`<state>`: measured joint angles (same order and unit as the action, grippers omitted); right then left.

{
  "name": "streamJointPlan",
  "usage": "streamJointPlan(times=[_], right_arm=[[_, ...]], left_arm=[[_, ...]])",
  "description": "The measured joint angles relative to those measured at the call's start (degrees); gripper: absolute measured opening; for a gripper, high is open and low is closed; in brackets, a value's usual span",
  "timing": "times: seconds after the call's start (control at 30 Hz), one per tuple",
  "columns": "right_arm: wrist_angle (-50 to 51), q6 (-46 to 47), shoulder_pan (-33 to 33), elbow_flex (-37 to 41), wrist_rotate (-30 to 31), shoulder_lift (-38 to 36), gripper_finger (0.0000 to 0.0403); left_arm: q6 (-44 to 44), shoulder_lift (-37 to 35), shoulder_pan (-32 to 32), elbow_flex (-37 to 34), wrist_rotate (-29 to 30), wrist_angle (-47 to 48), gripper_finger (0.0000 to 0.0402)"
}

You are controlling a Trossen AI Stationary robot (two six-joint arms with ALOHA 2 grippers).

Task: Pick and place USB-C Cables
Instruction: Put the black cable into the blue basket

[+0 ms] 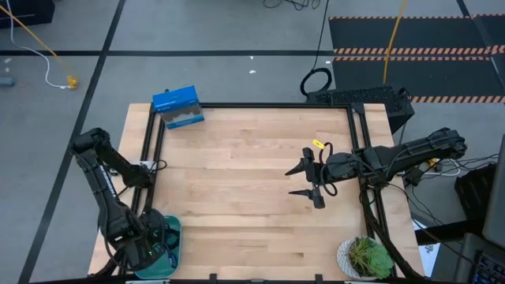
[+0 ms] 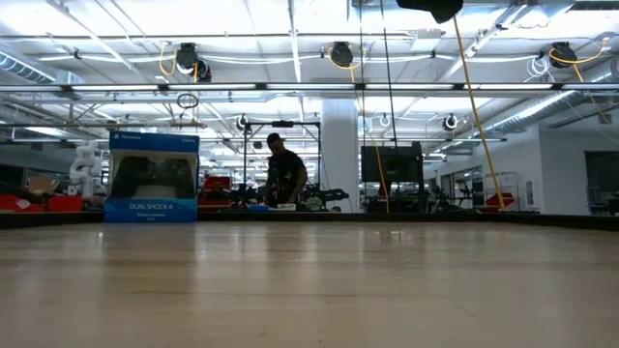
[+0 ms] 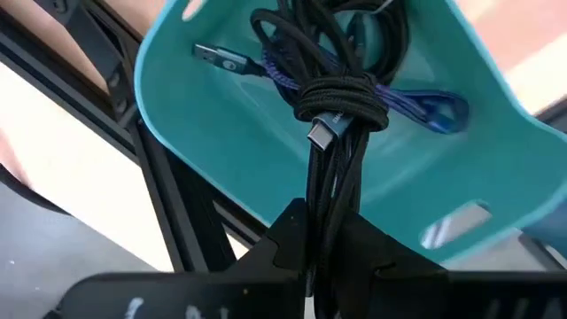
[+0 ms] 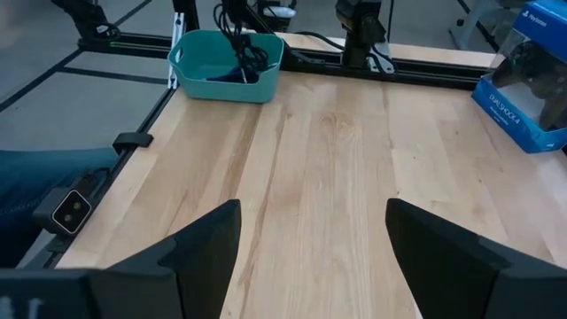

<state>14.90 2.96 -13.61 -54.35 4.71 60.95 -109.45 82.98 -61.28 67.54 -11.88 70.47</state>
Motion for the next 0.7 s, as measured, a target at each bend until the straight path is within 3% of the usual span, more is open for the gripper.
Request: streamJointPlan(times=[0.13, 0.47, 0.7], right_arm=[[0.07, 0.54, 0.00, 0.00, 0.00, 0.00, 0.0274], [0.22, 0.63, 0.00, 0.00, 0.00, 0.00, 0.0274], [0.22, 0.61, 0.00, 0.00, 0.00, 0.00, 0.0274]], left_arm=[[-0.50, 0.00, 0.00, -1.59, 0.69, -0.36, 0.0050], [-0.75, 0.00, 0.00, -1.65, 1.42, -5.24, 0.0153], [0.99, 0.00, 1.33, -1.65, 1.63, -6.89, 0.0175]])
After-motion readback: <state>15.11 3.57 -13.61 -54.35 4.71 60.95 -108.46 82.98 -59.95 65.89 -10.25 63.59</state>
